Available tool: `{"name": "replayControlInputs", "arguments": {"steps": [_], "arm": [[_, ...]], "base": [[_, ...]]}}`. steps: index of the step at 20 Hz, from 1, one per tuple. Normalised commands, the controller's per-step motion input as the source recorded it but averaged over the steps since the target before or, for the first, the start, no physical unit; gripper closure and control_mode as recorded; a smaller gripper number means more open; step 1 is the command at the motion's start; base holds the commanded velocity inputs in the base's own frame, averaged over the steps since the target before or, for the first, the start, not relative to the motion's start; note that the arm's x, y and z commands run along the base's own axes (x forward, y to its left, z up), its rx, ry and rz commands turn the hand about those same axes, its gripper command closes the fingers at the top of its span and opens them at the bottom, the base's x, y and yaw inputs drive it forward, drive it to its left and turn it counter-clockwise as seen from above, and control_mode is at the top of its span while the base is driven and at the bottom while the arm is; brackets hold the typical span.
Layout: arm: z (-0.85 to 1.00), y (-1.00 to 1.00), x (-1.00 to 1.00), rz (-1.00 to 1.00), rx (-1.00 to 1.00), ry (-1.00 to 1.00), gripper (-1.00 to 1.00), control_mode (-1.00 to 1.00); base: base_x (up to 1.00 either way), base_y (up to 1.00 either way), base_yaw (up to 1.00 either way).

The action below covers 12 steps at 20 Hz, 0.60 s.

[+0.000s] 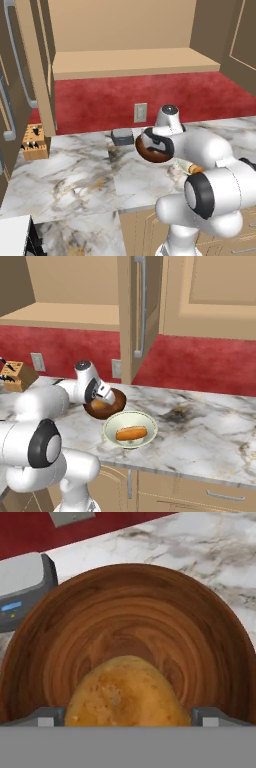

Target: Pick both bowls and place them on the counter. Then place the hotdog bun in one bowl and place the potato in the other bowl.

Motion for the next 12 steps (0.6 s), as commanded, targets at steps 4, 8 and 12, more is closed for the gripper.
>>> {"name": "replayControlInputs", "arguments": {"steps": [4, 8, 12], "arm": [[-0.24, -0.01, 0.13, 0.0, 0.0, 0.09, 1.0, -1.0], [-0.18, 0.0, 0.13, 0.0, 0.0, 0.09, 1.0, -1.0], [-0.13, -0.05, 0.13, 0.0, 0.0, 0.12, 1.0, -1.0]], "base": [[0.0, 0.0, 0.0], [0.0, 0.0, 0.0], [0.0, 0.0, 0.0]]}}
